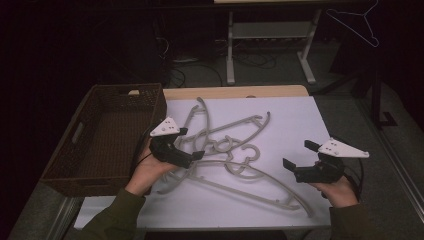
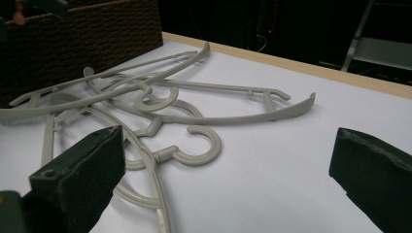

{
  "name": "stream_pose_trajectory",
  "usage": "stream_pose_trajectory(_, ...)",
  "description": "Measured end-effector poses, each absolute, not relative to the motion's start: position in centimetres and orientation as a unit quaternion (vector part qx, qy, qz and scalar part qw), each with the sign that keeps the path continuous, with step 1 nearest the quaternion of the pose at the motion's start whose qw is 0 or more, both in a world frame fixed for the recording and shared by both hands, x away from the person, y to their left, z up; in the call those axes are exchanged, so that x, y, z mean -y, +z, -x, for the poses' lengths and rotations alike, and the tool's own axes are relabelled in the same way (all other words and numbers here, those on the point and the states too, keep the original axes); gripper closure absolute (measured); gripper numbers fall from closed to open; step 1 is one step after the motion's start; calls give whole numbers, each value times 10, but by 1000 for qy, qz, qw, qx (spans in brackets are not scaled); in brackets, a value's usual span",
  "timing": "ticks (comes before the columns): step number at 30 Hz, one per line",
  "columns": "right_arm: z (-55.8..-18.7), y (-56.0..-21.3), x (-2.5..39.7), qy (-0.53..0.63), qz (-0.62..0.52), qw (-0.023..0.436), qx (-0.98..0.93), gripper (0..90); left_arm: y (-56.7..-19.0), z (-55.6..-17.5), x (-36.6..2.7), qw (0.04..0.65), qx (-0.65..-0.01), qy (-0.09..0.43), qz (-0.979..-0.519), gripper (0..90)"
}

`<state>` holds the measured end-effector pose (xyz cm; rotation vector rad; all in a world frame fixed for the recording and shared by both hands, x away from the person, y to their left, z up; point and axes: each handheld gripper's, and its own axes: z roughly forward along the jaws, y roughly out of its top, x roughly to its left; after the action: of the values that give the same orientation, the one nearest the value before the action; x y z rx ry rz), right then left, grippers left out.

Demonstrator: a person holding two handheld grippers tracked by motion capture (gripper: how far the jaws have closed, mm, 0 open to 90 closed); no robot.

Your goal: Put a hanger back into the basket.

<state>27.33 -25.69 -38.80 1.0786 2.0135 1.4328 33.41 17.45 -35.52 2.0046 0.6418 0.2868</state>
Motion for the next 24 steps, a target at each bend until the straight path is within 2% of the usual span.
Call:
stream_pose_trajectory(3,-274,-389,257,517,-389,220,-730,0,-364,-335,-173,475,-272,110,-830,52)
stream_pose_trajectory(4,-274,-389,257,517,-389,220,-730,0,-367,-336,-173,469,-271,107,-834,110)
stream_pose_trajectory(5,-274,-389,257,517,-389,220,-730,0,-369,-336,-172,464,-273,105,-836,110)
stream_pose_trajectory(6,-274,-389,257,517,-389,220,-730,0,-371,-336,-172,461,-276,104,-837,169)
stream_pose_trajectory(7,-274,-389,257,517,-389,220,-730,0,-374,-337,-172,456,-279,101,-839,169)
stream_pose_trajectory(9,-274,-389,257,517,-389,220,-730,0,-379,-338,-172,446,-287,96,-843,286)
stream_pose_trajectory(10,-274,-389,257,517,-387,219,-731,0,-382,-339,-173,443,-291,91,-843,425)
stream_pose_trajectory(11,-274,-389,257,517,-387,219,-731,0,-385,-340,-173,438,-297,88,-844,425)
stream_pose_trajectory(12,-274,-389,256,516,-388,218,-732,0,-387,-340,-174,432,-302,86,-845,544)
stream_pose_trajectory(13,-274,-389,256,516,-388,218,-732,0,-390,-341,-174,428,-306,81,-846,544)
stream_pose_trajectory(15,-274,-390,256,516,-388,218,-732,0,-393,-342,-175,412,-310,83,-853,649)
stream_pose_trajectory(16,-274,-390,256,516,-388,218,-732,0,-396,-342,-175,399,-319,79,-856,754)
stream_pose_trajectory(18,-274,-390,256,516,-389,218,-731,0,-398,-342,-175,395,-323,79,-856,851)
stream_pose_trajectory(19,-274,-390,256,516,-389,218,-731,0,-400,-342,-174,390,-328,78,-857,851)
stream_pose_trajectory(20,-274,-389,256,516,-387,218,-732,0,-401,-342,-174,380,-332,79,-860,896)
stream_pose_trajectory(24,-274,-390,256,515,-388,219,-733,0,-407,-341,-174,356,-350,79,-863,897)
